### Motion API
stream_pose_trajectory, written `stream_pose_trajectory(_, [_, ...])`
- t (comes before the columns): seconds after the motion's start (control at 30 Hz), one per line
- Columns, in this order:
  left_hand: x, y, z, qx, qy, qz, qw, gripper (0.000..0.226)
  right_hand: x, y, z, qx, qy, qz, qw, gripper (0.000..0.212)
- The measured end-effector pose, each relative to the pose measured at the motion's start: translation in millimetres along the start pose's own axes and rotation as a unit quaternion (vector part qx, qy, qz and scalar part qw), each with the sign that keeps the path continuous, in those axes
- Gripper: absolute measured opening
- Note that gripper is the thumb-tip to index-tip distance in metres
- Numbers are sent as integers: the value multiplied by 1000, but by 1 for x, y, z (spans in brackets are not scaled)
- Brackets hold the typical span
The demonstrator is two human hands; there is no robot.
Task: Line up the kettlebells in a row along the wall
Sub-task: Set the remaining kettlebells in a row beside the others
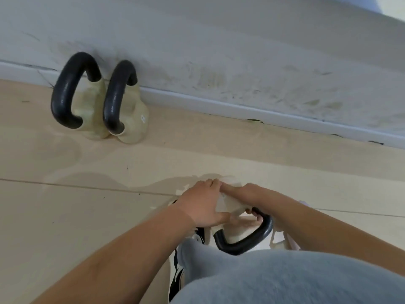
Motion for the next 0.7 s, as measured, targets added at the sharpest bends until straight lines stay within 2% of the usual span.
stream_pose_trajectory(0.07, [-1,-2,-10,-31,-18,-12,999,98,-6,4,-24,9,-11,-34,999,82])
stream_pose_trajectory(0.13, [-10,-8,-13,-43,-39,-5,998,72,-19,3,-47,23,23,-65,997,53])
stream_pose_trajectory(0.17, [-18,-12,-15,-43,-82,10,996,57,-27,0,-60,30,26,-61,997,38])
stream_pose_trajectory(0.2, [-25,-16,-22,-53,-145,29,988,53,-34,-8,-71,30,40,-51,997,25])
stream_pose_trajectory(0.27, [-35,-27,-40,-87,-273,64,956,63,-43,-17,-92,25,126,-31,991,11])
stream_pose_trajectory(0.33, [-42,-34,-41,-82,-284,60,953,68,-46,-21,-101,10,236,1,972,20])
stream_pose_trajectory(0.37, [-40,-35,-38,-84,-246,42,965,69,-43,-21,-104,0,280,10,960,23])
stream_pose_trajectory(0.43, [-35,-34,-24,-83,-164,25,983,66,-33,-22,-111,-32,336,20,941,15])
stream_pose_trajectory(0.5, [-30,-28,-6,-80,-144,48,985,54,-23,-25,-124,-72,333,36,939,12])
stream_pose_trajectory(0.57, [-33,-22,4,-103,-149,75,981,41,-20,-28,-145,-119,283,68,949,10])
stream_pose_trajectory(0.63, [-38,-16,2,-123,-200,83,968,36,-21,-29,-166,-140,232,83,959,14])
stream_pose_trajectory(0.7, [-48,-15,-2,-126,-257,93,954,30,-28,-25,-175,-122,221,87,964,16])
Point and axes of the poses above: each hand's wrist, its own y-axis towards the middle knuckle, its own x-axis out of the palm, z = x × y, the point moved 9 cm from there along y, towards the middle knuckle, and after that the axes turned 2 degrees about -z, right-handed, at the moved point
